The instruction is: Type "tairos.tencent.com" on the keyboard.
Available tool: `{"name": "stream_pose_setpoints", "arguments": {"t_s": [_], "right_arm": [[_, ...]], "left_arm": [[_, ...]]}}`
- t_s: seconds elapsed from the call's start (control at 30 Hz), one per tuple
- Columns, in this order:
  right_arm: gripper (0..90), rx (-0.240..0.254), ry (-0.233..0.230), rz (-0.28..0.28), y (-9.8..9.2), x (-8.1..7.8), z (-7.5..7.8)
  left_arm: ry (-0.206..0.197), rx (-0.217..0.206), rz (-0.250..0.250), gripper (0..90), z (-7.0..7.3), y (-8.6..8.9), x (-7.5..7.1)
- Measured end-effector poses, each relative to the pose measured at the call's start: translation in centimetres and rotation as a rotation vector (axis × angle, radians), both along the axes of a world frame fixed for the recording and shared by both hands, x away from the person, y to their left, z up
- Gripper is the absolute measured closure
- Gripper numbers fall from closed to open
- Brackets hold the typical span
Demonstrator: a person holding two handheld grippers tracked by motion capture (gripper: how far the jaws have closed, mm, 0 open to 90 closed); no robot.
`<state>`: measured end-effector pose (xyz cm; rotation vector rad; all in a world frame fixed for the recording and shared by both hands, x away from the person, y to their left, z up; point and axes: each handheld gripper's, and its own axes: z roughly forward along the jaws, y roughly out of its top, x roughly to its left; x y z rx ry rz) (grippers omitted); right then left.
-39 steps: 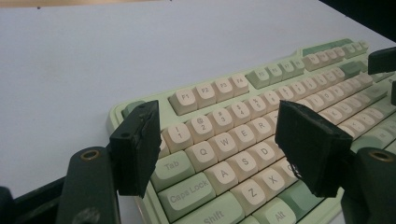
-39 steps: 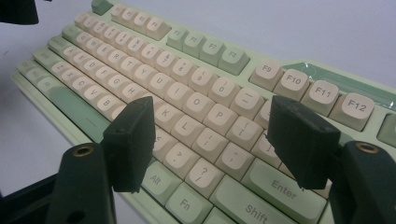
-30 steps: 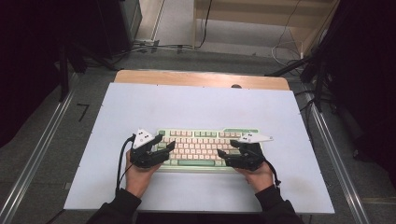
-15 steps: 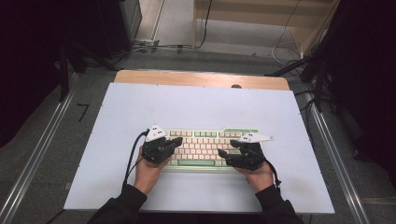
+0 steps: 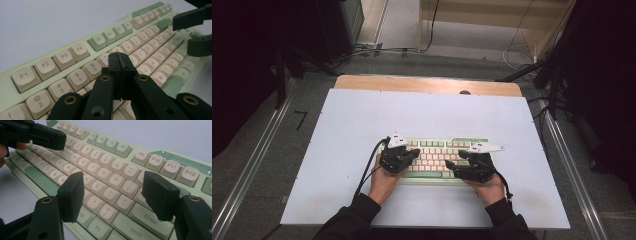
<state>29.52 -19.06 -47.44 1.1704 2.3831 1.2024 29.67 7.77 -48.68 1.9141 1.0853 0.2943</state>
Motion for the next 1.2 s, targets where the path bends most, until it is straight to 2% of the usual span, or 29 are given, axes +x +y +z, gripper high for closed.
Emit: {"name": "stream_pose_setpoints", "arguments": {"t_s": [0.3,0.83,0.97,1.1,1.13,1.2], "right_arm": [[33.3,0.003,0.000,-0.002,0.0,0.0,0.0],[33.9,0.005,0.001,-0.002,0.0,-0.1,0.1],[33.9,0.002,0.001,-0.001,0.0,0.0,0.0],[34.0,0.004,-0.001,-0.001,0.0,-0.1,0.1],[34.0,0.004,0.000,-0.002,0.0,-0.1,0.1],[34.0,0.004,-0.001,-0.002,0.0,0.0,0.1]], "left_arm": [[0.013,0.024,0.003,90.0,-0.3,-0.3,0.3],[0.024,0.033,0.001,90.0,-0.6,-0.4,0.4],[0.033,0.026,0.000,90.0,-0.5,-0.4,0.4],[0.000,-0.005,0.002,90.0,0.4,-0.2,0.0],[-0.008,-0.015,0.005,88.3,0.6,-0.1,-0.1],[-0.022,-0.024,0.021,72.2,0.9,0.1,-0.2]]}}
